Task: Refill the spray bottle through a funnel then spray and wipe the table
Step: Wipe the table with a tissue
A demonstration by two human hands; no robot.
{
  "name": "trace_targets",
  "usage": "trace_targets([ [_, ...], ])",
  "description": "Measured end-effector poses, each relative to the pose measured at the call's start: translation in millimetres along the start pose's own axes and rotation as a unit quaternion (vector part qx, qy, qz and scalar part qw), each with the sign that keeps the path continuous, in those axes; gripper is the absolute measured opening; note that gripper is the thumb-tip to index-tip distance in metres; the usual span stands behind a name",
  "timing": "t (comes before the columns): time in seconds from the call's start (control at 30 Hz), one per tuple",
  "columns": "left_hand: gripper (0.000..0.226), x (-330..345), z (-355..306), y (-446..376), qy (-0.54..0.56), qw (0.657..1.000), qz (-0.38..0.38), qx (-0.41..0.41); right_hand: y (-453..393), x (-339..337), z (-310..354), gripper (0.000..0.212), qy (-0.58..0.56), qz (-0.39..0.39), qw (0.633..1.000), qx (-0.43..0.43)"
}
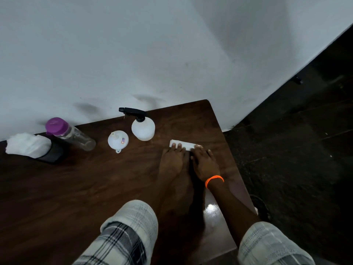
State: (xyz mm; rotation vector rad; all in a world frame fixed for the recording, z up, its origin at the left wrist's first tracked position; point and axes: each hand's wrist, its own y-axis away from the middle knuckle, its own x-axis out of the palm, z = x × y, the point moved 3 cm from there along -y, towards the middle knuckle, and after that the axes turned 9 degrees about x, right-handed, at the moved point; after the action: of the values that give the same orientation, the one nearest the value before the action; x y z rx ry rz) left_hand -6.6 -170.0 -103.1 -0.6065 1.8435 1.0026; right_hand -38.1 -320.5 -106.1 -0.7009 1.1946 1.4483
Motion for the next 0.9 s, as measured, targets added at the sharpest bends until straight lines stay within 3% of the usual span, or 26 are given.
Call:
trace_targets([
  [0.23,0.057,35,-46,59,0.04,0.999,0.007,-0.013,78,18,-19,0.072,0.008,0.0,1.0,0.019],
  [0.37,0.056,50,-68,98,0.043,0.999,0.017,-0.007,128,32,-23,0.07,0.011,0.008,0.999,0.029],
  [0.5,0.056,64,-87,144,0.06,0.997,-0.042,0.015,183,51,-22,0.055,0.026,0.009,0.999,0.034],
  [0.57,0.046,74,-94,166,0.054,0.996,-0.06,0.022,210,63,-18,0.051,0.033,0.011,0.999,0.04],
  [0.9,0.033,119,-71,259,0.062,0.995,-0.083,0.009,309,112,31,0.059,0.05,0.048,0.997,0.041],
])
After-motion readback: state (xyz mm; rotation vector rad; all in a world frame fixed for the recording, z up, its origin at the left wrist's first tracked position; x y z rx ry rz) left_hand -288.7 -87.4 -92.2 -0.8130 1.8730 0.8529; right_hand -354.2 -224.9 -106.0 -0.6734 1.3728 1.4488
